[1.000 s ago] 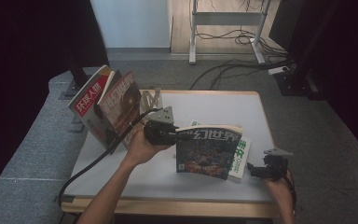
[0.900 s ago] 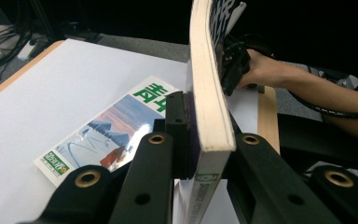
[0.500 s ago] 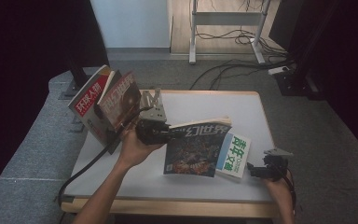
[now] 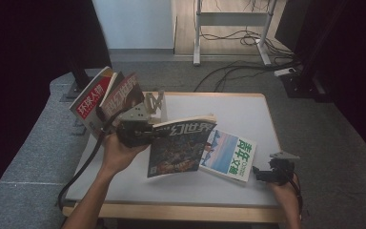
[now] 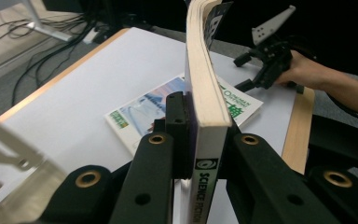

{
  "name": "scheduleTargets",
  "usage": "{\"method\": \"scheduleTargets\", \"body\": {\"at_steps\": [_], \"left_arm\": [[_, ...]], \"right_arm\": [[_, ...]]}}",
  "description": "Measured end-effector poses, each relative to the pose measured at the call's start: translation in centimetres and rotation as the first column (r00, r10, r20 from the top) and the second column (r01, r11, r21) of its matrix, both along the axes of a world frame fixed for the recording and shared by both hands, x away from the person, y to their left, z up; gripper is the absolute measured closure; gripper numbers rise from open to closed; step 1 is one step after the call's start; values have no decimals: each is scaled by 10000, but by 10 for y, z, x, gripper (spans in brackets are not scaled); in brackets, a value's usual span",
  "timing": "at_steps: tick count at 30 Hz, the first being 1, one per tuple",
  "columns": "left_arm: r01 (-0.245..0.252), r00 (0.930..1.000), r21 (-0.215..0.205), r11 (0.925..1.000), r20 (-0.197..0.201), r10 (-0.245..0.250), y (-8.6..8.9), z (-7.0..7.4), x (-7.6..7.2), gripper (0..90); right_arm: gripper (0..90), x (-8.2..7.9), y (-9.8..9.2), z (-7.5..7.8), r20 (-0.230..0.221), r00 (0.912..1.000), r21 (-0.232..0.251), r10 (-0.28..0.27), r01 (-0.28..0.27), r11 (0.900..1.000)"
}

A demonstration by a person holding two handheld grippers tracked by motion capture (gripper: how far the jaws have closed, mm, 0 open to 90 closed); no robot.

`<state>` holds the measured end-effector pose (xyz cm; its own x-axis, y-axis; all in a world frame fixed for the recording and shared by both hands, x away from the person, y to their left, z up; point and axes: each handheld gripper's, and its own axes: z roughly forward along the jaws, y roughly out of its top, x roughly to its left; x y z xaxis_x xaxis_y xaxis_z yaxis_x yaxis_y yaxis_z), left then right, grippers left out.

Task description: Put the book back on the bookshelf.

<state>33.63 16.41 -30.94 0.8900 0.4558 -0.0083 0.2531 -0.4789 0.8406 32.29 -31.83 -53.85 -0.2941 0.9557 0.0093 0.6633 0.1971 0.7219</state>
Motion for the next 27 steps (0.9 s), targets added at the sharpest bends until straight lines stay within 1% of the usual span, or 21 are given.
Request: {"method": "scheduleTargets", "body": {"at_steps": [4, 7, 10, 14, 20, 27], "left_arm": [[-475, 9989, -44, 9989, -42, 475, 15, 2, 0, 826], [-801, 9968, -87, 9967, -63, 801, 26, 2, 0, 826], [-1085, 9941, -181, 9939, -80, 1084, 35, 2, 0, 827], [-1544, 9880, -337, 9874, -91, 1542, 50, 3, 1, 826], [-2228, 9748, -515, 9735, -58, 2228, 67, 3, 3, 826], [-3072, 9516, -752, 9487, -115, 3072, 87, 0, 5, 826]], "right_arm": [[0, 0, 0, 0, -2, 10000, 4, -1, 1, 10000], [0, 0, 0, 0, -3, 10000, 1, 1, -1, 10000], [0, 0, 0, 0, -4, 10000, 0, 2, -2, 10000], [0, 0, 0, 0, -5, 10000, 6, 0, 0, 10000], [0, 0, 0, 0, -6, 10000, 5, 4, -4, 10000], [0, 0, 0, 0, -8, 10000, 8, 2, -2, 10000]]}}
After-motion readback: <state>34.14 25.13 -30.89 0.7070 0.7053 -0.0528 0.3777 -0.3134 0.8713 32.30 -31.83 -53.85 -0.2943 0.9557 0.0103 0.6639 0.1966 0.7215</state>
